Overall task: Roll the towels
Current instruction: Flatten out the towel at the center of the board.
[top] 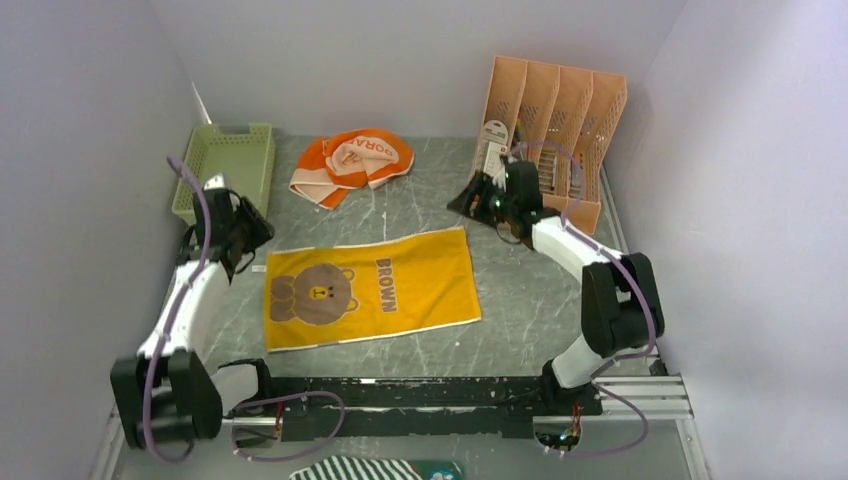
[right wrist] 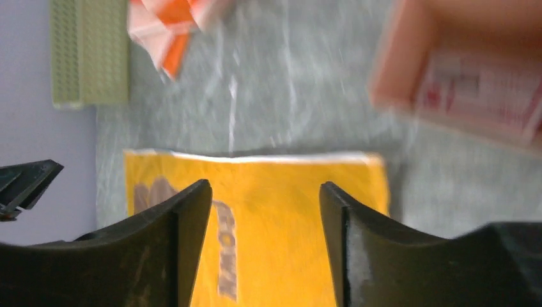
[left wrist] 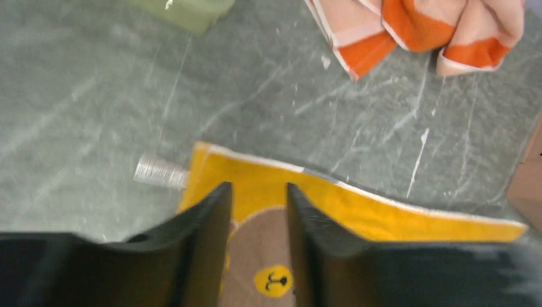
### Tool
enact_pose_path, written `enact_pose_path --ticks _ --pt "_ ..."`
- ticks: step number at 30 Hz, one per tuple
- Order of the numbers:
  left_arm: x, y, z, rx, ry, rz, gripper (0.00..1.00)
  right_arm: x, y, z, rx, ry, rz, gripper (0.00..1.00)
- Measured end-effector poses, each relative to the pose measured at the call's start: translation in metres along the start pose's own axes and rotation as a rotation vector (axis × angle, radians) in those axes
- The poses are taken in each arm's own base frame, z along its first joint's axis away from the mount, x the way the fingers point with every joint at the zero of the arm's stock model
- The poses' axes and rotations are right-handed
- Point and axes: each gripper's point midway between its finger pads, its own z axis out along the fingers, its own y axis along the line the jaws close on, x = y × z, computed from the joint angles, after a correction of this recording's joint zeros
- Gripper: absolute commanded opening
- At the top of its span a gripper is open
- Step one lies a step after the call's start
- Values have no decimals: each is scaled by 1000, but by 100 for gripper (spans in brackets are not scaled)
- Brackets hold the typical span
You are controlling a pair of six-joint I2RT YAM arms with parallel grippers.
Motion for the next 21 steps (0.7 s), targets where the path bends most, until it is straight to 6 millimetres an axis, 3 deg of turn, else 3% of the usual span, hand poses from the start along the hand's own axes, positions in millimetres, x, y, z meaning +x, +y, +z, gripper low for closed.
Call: enact_pose_path --ticks 2,3,4,6,9,10,12,15,18,21 --pt "-24 -9 15 -10 -2 20 73 -39 19 15 -23 -55 -66 80" --pt "-67 -27 19 13 -78 46 73 -75 40 14 -51 -136 -141 80" --pt "-88 -37 16 33 -126 61 72 -89 51 6 -65 -182 -180 80" --pt "-125 -58 -2 89 -228 83 66 -101 62 -12 -73 -249 -243 77" --pt "-135 -75 -27 180 -297 95 61 -91 61 -32 -72 -281 -292 75" --pt "-125 -75 -31 207 -298 92 61 -76 54 -33 -60 -263 -303 75" --pt "-87 -60 -25 201 -231 81 64 -47 38 -23 -29 -198 -316 75" --pt "-24 -26 0 126 -69 54 72 9 1 2 52 -30 -318 77" --pt "29 2 20 41 111 25 77 51 -40 9 143 94 -301 78" --pt "38 10 29 8 181 20 77 58 -56 6 193 119 -301 78"
